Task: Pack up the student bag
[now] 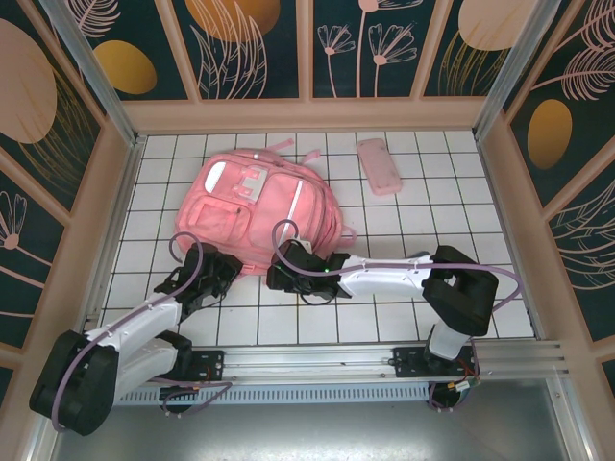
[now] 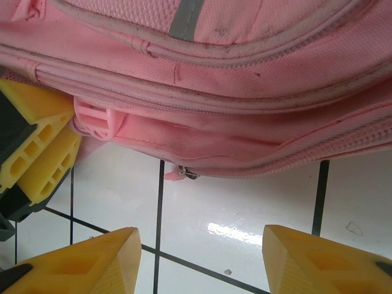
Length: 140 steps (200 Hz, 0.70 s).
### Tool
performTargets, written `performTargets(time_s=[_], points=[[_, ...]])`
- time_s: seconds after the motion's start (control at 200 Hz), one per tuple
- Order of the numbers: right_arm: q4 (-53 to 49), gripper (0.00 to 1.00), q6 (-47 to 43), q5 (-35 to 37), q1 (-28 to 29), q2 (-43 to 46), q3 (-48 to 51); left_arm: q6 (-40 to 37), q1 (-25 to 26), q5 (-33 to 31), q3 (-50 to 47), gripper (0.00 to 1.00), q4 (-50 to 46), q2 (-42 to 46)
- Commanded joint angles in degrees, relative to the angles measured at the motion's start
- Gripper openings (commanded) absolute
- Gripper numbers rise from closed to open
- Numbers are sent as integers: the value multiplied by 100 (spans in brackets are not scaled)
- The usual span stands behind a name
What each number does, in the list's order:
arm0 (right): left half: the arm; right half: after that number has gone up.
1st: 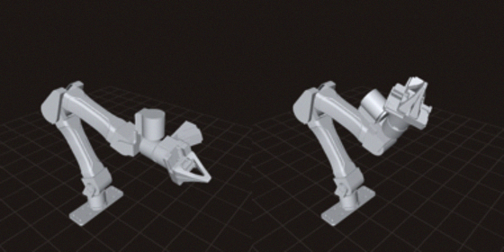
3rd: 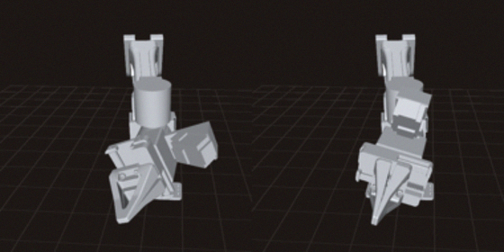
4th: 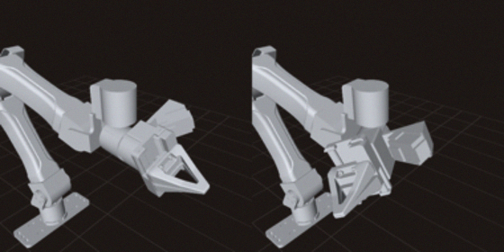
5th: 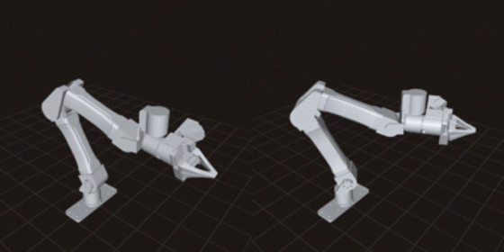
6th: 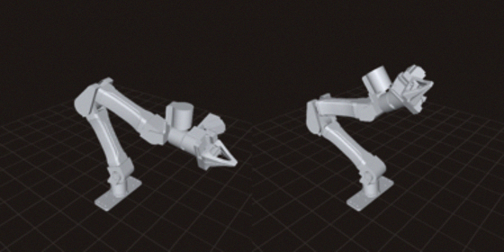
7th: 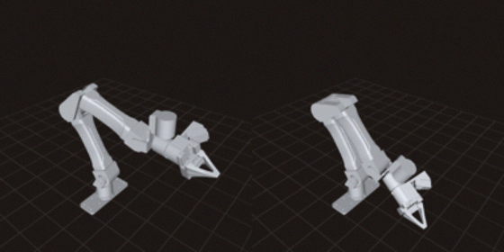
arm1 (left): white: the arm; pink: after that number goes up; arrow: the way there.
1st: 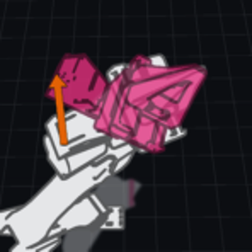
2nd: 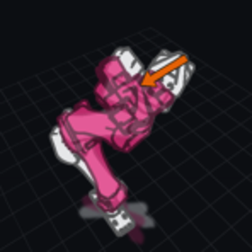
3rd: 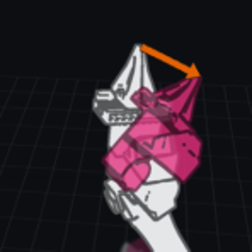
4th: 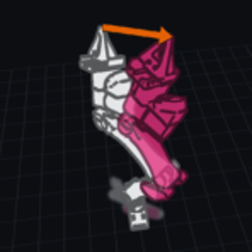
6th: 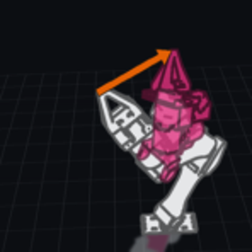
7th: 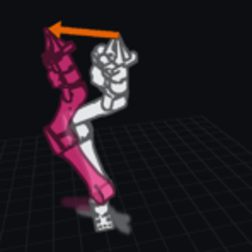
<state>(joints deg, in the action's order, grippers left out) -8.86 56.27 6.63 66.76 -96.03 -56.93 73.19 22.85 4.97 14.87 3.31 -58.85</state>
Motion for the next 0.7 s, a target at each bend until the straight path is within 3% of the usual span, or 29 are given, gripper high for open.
performTargets(time_s=[0.0, 0.28, 0.37, 0.52, 0.696], points=[[-50, 55, -99, 366, 117, 17, -54, 242, -18, -174, -99, 29, 672, -65], [-6, 54, 1, 507, 252, -83, -71, 647, -17, -351, -198, 35, 1079, -389], [-49, 54, -10, 519, 259, -159, -132, 670, -17, -345, -195, 25, 1246, -486], [-290, 54, -76, 699, 265, -285, -365, 494, -16, -360, -29, 0, 1174, -436], [-768, 53, -65, 1053, 306, -570, -829, 149, -14, -167, 318, 0, 811, -68]])
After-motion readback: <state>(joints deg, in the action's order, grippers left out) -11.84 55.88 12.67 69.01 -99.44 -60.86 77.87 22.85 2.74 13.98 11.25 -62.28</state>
